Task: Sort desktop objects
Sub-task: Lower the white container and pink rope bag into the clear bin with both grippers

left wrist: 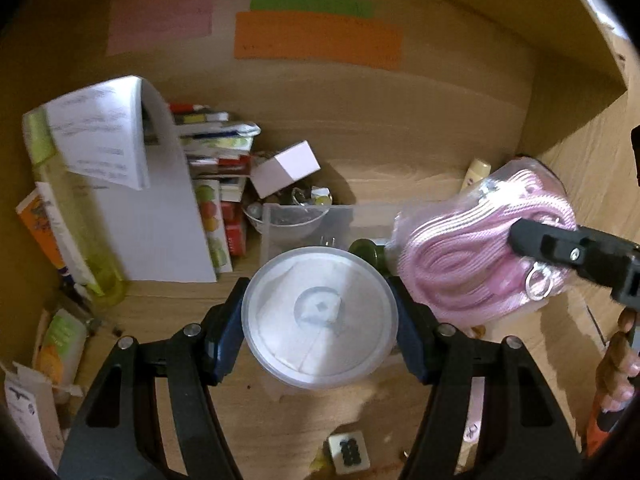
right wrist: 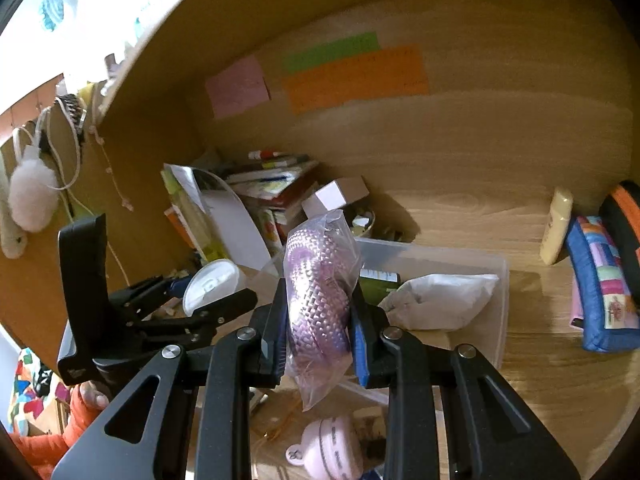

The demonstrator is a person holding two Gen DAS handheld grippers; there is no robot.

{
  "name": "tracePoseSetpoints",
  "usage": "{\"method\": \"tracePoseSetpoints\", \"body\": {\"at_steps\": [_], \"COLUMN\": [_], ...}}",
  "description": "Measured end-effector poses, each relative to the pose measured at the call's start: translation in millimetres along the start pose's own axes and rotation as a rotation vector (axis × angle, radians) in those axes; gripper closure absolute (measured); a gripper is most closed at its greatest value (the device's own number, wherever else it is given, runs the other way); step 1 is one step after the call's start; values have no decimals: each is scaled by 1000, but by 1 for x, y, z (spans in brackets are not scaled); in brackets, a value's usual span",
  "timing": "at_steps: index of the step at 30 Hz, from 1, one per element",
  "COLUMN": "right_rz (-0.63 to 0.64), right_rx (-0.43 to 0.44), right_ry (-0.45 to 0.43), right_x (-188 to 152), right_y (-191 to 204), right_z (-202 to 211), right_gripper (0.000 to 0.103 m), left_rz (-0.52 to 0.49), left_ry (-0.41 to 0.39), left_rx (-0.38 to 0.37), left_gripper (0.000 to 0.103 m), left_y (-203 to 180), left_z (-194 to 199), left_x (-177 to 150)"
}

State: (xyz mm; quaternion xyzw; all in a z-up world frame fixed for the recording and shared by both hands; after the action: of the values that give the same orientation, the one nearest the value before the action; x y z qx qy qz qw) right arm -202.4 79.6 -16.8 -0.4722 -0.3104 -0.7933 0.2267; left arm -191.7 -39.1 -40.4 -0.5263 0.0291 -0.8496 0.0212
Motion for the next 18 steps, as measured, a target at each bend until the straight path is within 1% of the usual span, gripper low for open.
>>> {"method": "tracePoseSetpoints", "body": {"at_steps": [3,7,13,16,18], "right_rz": [-18,-21,-16,-9,8], "right_rx": [3,-14,-20,-15,-34], "right_ry": [33,69,95,112,121], "right_x": [-11,-25,-35,-40,-43], "right_y": [-7,-17,-20,-19,-19], "right_z": [-14,-26,-32,-33,-35], "right_gripper": [80,80,79,77,77], "left_rz": [-15,-33,-47,-64,-77], "left_ry": [25,46,72,66,63], "left_rx": [0,7,19,28,29], "left_gripper": [37,38,38,38,38], "left_y": [-4,-6,-9,-11,-13], "left_z": [-13,-25,-36,-36,-35], "left_x": [-4,-9,-14,-14,-15]}}
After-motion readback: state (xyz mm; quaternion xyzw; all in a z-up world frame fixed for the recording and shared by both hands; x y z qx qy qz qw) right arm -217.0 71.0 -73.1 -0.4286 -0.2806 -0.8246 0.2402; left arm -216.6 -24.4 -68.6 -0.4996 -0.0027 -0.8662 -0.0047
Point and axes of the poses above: each gripper's, at about its wrist camera, not at the fingertips, and z roughly against the way its jaws point, y to its left, x to its top, the point moved 10 cm from there along -z, roughly the way its jaws point, and after that the axes turned 11 degrees about -y, right-handed, at the moved point
